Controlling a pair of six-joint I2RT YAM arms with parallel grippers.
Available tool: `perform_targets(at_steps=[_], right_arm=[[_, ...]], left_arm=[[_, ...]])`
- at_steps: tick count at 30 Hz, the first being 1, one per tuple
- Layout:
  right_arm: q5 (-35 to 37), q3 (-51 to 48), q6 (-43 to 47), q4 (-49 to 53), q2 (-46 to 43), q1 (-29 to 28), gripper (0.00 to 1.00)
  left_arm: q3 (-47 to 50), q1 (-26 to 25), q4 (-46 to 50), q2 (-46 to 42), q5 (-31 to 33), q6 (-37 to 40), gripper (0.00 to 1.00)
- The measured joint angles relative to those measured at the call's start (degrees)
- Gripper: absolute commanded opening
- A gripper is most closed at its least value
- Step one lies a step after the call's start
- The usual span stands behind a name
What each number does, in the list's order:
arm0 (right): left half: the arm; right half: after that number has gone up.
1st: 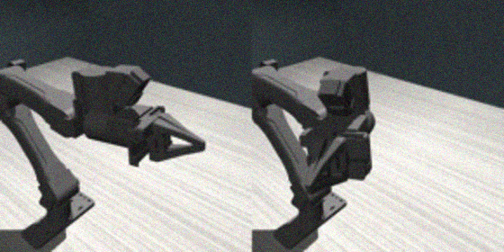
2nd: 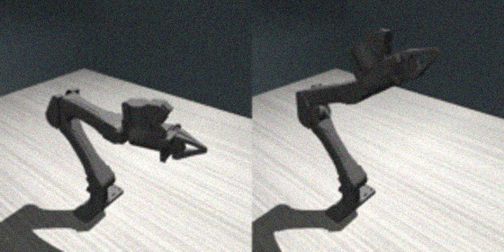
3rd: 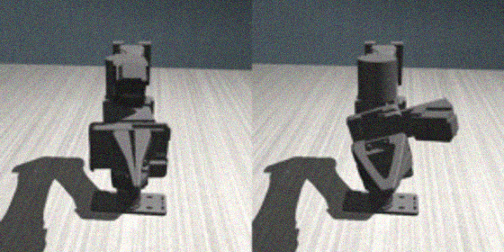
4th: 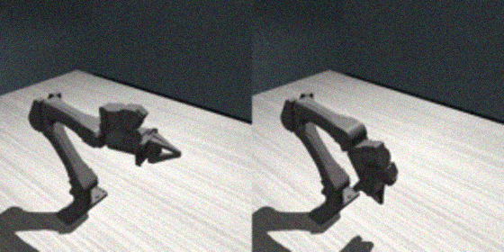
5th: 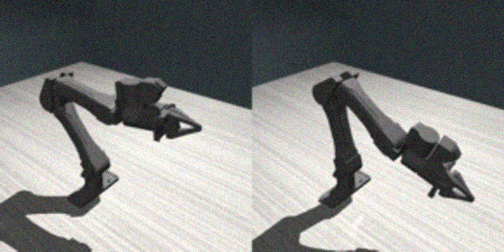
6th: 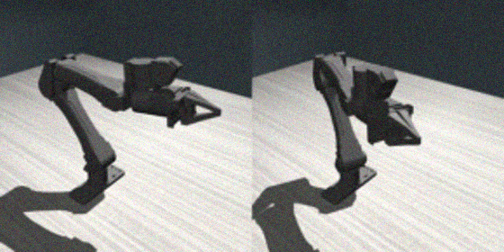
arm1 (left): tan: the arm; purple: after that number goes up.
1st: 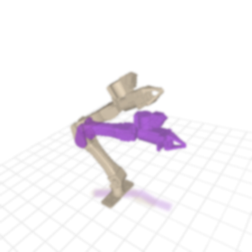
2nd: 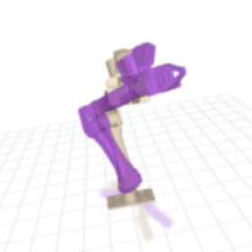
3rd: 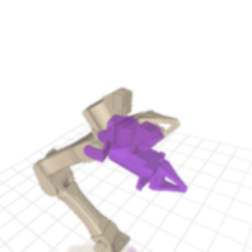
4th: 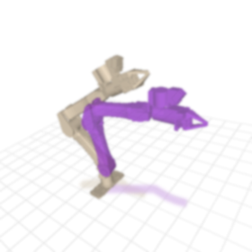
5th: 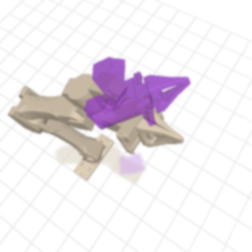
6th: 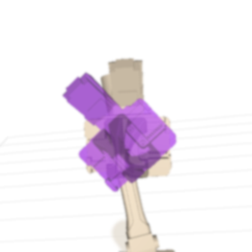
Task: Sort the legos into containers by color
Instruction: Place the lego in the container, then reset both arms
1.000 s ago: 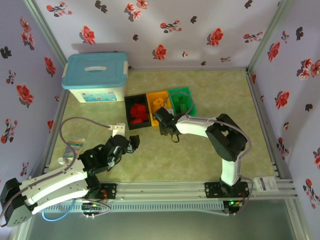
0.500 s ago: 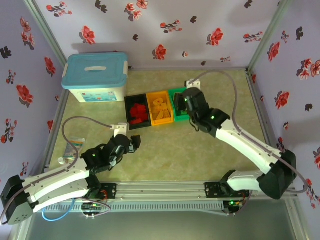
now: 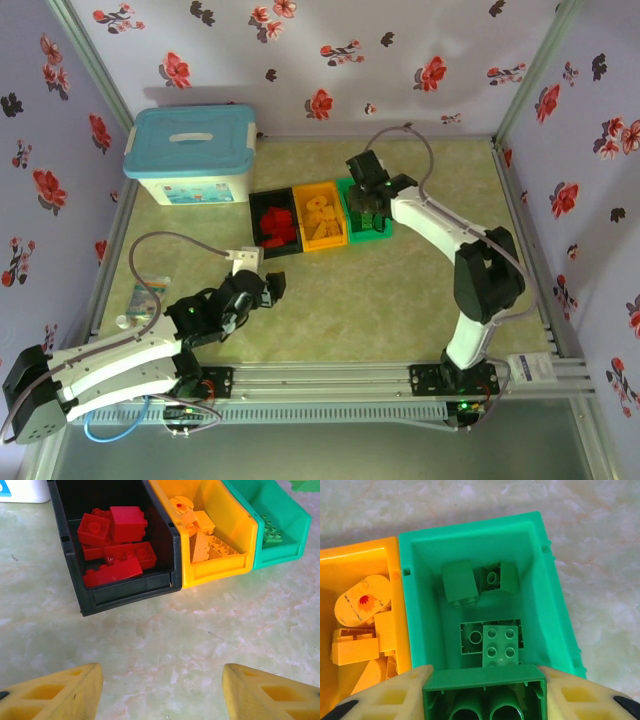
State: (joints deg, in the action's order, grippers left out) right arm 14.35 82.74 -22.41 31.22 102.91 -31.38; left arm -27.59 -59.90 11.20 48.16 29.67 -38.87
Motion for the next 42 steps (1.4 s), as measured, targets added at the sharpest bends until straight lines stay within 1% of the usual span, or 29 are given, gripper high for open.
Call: perform_targets(at_steps=[1, 2, 3, 6, 7, 8, 9, 11, 14, 16, 18, 22, 25, 29, 35, 39, 42], right_arm=[[0.0, 1.3, 0.0, 0.7, 1.2, 0.0, 0.60], [-0.1, 2.8, 0.3, 1.3, 2.3, 0.0, 0.75], [-0.3, 4.2, 0.2, 2.0, 3.3, 0.0, 0.80], [-0.3, 5.6, 0.9, 2.5, 3.3, -0.3, 0.84], [-0.2, 5.2, 1.1, 2.0, 2.3, -0.5, 0.89], [-0.3, 2.9, 1.9, -1.0, 0.2, -0.9, 0.98], [-0.1, -0.6, 2.7, -4.2, -3.0, -1.6, 0.99], [0.7, -7.5, 3.5, -7.9, -11.1, -3.7, 0.99], [0.7, -9.2, 4.1, -10.5, -19.1, -5.6, 0.99], [0.9, -9.5, 4.4, -13.1, -22.1, -5.3, 0.99], [0.9, -11.9, 4.5, -15.7, -24.8, -5.2, 0.99], [0.9, -22.4, 4.4, -18.6, -30.5, -5.1, 0.99], [2.0, -31.1, 4.4, -19.5, -35.9, -5.1, 0.99], [7.0, -39.8, 4.7, -19.7, -46.9, -5.0, 0.99], [18.3, -47.1, 7.0, -19.9, -64.0, -3.5, 0.99], [23.8, -49.6, 9.5, -19.9, -72.3, -3.0, 0.99], [26.9, -52.0, 11.9, -21.0, -78.8, -3.0, 0.99]], left_arm=[[-0.1, -0.1, 0.0, 0.0, 0.0, 0.0, 0.64], [-0.1, -0.2, 0.0, 0.1, 0.1, 0.0, 0.64], [-0.2, -0.3, 0.0, 0.1, 0.1, 0.0, 0.64], [-0.4, -0.5, 0.1, 0.2, 0.2, 0.0, 0.64], [-0.5, -0.6, 0.1, 0.2, 0.2, 0.0, 0.64], [-0.7, -0.6, 0.1, 0.2, 0.2, 0.0, 0.64], [-0.9, -0.6, 0.0, 0.2, 0.2, 0.0, 0.64], [-1.2, -0.6, 0.0, 0.3, 0.3, 0.0, 0.64], [-1.4, -0.7, 0.0, 0.9, 0.3, 0.2, 0.64], [-1.6, -0.8, 0.0, 1.6, 0.3, 0.2, 0.64], [-1.7, -0.9, -0.1, 2.2, 0.3, 0.3, 0.65], [-1.8, -0.9, 0.0, 2.7, 0.4, 0.4, 0.65], [-1.8, -0.9, 0.0, 2.7, 1.7, 0.3, 0.70], [-1.8, -0.9, 0.6, 2.7, 5.5, 0.0, 0.77], [-3.1, -1.0, 6.0, 2.4, 14.5, -0.2, 0.82], [-5.5, -0.8, 8.0, 0.6, 20.2, 2.1, 0.84], [-6.7, -0.7, 7.8, -2.3, 25.4, 6.2, 0.85]])
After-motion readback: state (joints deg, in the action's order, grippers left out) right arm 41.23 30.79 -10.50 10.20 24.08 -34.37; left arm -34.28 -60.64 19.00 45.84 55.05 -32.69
